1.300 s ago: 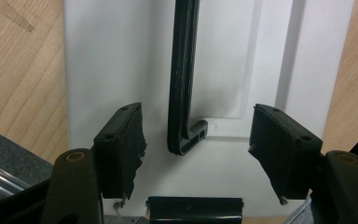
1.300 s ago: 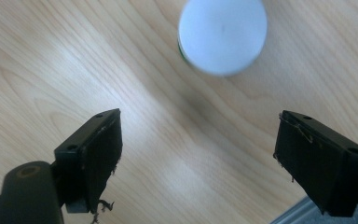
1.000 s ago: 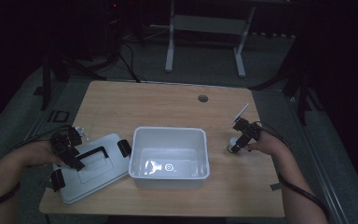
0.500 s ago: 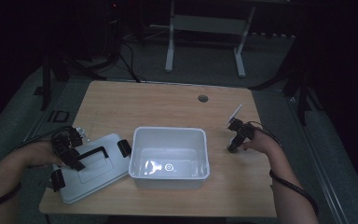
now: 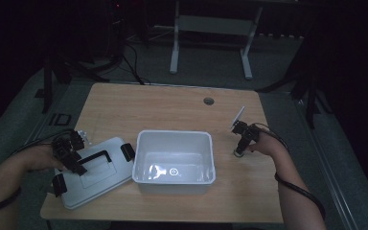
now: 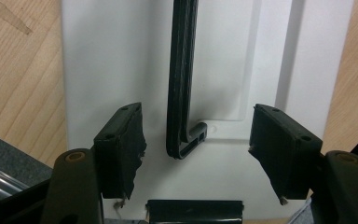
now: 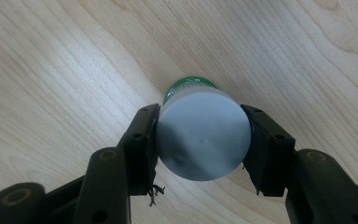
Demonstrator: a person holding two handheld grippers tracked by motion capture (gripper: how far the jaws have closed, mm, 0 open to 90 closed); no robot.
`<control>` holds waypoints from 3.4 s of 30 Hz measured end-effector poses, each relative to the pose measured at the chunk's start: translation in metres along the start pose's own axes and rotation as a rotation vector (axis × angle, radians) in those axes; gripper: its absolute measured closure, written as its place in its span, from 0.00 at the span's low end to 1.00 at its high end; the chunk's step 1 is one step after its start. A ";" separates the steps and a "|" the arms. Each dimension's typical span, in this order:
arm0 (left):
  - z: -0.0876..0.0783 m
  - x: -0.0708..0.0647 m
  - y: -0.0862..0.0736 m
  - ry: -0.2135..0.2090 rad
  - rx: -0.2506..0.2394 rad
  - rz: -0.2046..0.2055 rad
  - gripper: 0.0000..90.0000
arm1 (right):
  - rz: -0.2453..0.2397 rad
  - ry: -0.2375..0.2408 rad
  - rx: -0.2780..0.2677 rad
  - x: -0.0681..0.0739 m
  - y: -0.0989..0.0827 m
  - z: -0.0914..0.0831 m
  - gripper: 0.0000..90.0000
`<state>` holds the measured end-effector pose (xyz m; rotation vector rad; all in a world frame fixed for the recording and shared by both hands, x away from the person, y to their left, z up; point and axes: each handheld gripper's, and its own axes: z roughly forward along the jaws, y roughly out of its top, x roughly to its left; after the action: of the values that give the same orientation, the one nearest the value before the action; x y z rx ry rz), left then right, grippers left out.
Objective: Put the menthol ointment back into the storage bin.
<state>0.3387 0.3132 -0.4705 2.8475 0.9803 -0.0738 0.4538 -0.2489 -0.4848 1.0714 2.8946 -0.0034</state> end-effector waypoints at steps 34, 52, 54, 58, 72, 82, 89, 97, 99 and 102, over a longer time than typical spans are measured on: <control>-0.004 -0.006 0.003 0.006 0.000 0.014 0.39 | -0.337 -0.026 -0.024 0.062 -0.022 -0.074 0.56; -0.006 -0.008 0.006 0.012 0.000 0.020 0.39 | -0.531 -0.053 -0.046 0.112 -0.018 -0.124 0.56; -0.005 -0.008 0.006 0.015 0.002 0.022 0.39 | -0.541 -0.047 -0.054 0.116 -0.015 -0.129 0.56; -0.005 -0.008 0.006 0.012 0.005 0.023 0.39 | -0.569 -0.053 -0.066 0.127 -0.009 -0.137 0.56; -0.008 -0.009 0.003 0.019 -0.003 0.026 0.39 | -0.654 -0.054 -0.076 0.157 0.014 -0.156 0.56; -0.006 -0.009 0.003 0.017 0.002 0.030 0.39 | -0.708 -0.037 -0.091 0.179 0.033 -0.156 0.56; -0.004 -0.008 0.002 0.016 0.003 0.029 0.39 | -0.733 -0.029 -0.085 0.192 0.046 -0.141 0.56; -0.003 -0.008 -0.001 0.017 0.005 0.030 0.39 | -0.746 -0.010 -0.044 0.198 0.056 -0.115 0.56; -0.003 -0.008 -0.001 0.017 0.003 0.032 0.39 | -0.744 -0.003 -0.030 0.198 0.059 -0.106 0.56; -0.003 -0.009 0.000 0.017 0.001 0.032 0.39 | -0.737 0.000 -0.018 0.198 0.061 -0.096 0.56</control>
<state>0.3317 0.3082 -0.4671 2.8687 0.9372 -0.0473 0.3387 -0.0719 -0.3983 -0.0434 3.0845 -0.0089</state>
